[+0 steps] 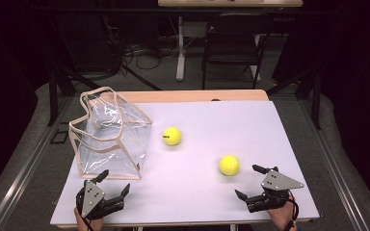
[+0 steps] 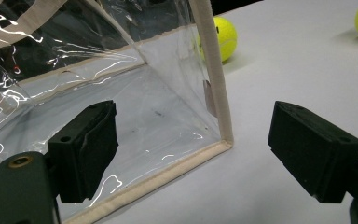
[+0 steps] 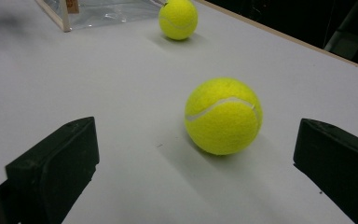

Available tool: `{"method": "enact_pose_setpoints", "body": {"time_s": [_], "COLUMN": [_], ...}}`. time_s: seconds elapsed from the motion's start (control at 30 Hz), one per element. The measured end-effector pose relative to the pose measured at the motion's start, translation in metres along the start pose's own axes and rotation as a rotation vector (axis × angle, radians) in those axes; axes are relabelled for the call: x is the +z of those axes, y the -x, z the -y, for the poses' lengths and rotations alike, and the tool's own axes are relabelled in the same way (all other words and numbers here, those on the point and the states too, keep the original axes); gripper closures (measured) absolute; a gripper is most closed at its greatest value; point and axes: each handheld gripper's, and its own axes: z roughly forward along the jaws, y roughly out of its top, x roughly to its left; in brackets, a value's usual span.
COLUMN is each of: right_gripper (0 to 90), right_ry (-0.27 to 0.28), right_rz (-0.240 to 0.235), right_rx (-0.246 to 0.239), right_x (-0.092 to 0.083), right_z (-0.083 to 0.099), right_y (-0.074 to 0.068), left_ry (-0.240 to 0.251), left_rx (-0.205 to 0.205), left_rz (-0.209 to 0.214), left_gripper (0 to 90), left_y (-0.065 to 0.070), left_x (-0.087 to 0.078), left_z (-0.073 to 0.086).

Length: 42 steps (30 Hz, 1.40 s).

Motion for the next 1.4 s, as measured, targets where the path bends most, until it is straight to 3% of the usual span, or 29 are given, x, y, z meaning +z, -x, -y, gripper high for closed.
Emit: {"method": "enact_pose_setpoints", "body": {"time_s": [0.3,0.6,0.9,1.4], "right_gripper": [0.0,0.0,0.0,0.0], "right_ry": [-0.009,-0.061,-0.109,-0.143], "right_rz": [-0.001,-0.011,-0.008,-0.011], "right_rx": [0.015,0.01,0.008,0.016], "right_x": [0.002,0.008,0.016,0.024], "right_z": [0.0,-0.003,-0.014,-0.03], "right_y": [0.001,0.0,0.005,0.015], "left_ry": [-0.007,-0.006,-0.007,-0.011], "left_rx": [0.019,0.018,0.007,0.009], "left_rz": [0.013,0.018,0.025,0.027], "left_gripper": [16.0,16.0,16.0,15.9], "left_y": [0.001,0.001,0.001,0.002], "left_x": [0.006,0.006,0.006,0.007], "left_z": [-0.001,-0.001,-0.001,-0.001]}}
